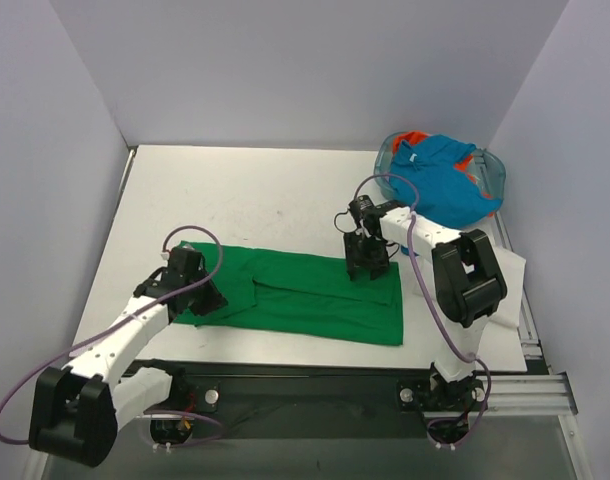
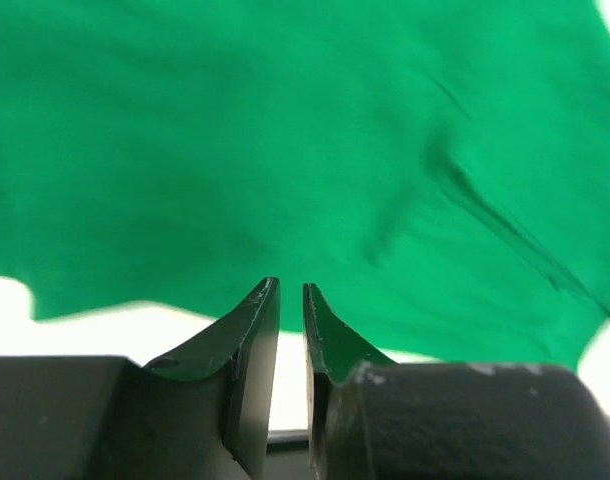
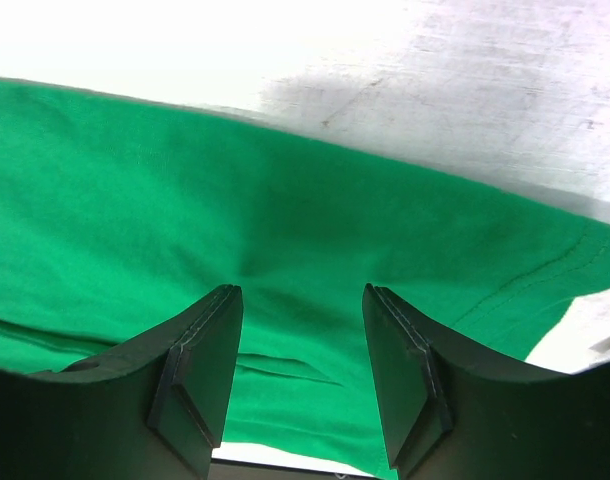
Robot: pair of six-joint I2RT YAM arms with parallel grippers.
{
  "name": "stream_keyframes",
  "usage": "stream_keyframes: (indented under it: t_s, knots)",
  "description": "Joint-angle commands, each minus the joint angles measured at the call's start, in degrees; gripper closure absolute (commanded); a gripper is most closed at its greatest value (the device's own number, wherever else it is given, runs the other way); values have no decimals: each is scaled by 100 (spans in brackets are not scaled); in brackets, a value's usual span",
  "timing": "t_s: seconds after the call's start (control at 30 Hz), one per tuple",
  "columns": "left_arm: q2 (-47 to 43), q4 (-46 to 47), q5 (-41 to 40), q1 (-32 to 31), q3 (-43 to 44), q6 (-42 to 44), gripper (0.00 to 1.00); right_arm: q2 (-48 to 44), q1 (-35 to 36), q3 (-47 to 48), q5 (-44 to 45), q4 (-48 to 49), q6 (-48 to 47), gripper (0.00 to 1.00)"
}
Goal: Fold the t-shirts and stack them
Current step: Rotate the tshirt 90 degrees
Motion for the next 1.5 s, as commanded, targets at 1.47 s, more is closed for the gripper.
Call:
stream_keyframes:
  t_s: [1.47]
  knots:
    - [8601,-659,824,853,8531,2798,76,1292,2449,1025,-710,-596,2407,48]
